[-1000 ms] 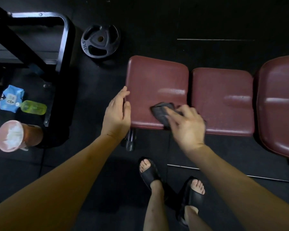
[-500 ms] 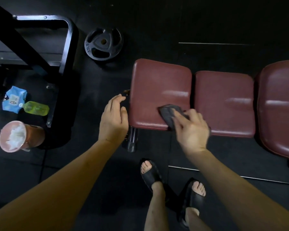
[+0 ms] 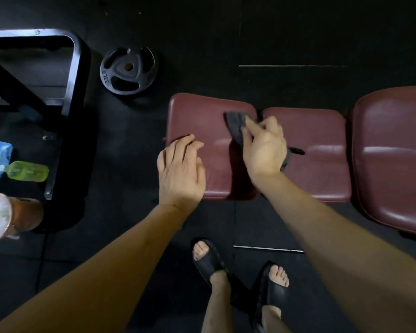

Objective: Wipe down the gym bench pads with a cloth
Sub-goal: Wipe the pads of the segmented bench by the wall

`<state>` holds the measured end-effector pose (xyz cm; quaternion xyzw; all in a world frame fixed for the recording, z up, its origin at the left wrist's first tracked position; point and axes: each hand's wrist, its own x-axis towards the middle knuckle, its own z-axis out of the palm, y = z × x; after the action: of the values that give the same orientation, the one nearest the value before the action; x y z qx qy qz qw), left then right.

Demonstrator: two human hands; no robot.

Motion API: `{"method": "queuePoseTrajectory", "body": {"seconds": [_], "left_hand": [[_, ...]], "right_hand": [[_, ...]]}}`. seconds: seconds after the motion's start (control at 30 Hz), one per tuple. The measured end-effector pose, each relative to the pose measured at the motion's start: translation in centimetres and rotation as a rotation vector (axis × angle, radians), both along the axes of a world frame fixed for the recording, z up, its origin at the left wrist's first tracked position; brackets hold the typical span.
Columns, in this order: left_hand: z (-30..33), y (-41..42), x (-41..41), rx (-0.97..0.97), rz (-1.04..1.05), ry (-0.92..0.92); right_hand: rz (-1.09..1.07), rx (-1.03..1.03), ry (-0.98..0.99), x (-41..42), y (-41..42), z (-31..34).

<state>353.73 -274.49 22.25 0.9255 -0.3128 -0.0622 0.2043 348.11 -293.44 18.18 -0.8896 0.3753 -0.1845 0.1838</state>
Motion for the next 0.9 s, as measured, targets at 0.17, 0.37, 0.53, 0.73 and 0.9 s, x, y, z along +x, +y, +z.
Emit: {"method": "queuePoseTrajectory", "body": {"seconds": [0.17,0.37,0.53,0.73,0.9], "left_hand": [[0.3,-0.3,-0.3,0.036,-0.002,-0.007],[0.3,-3.0,-0.8,0.121,-0.104,-0.041],[-0.4,-8.3,-0.5,0.141,-0.229,-0.050],[-2.6,-12.4,0.6,0.185,-0.281,-0.042],[-4.2,-12.5,1.0,0.210,-0.308,-0.103]], "right_hand": [[0.254,0.082,0.029,-9.0,2.9,-0.4],[0.248,0.111,-0.043,-13.5,-0.2,-0.1],[-0.027,0.059,-0.046,-11.0,-7.0,-0.3],[-0.031,-0.124,-0.026,-4.5,-10.8,-1.4],[0.052,-0.208,0.086,-3.3,-9.9,-3.2]]}}
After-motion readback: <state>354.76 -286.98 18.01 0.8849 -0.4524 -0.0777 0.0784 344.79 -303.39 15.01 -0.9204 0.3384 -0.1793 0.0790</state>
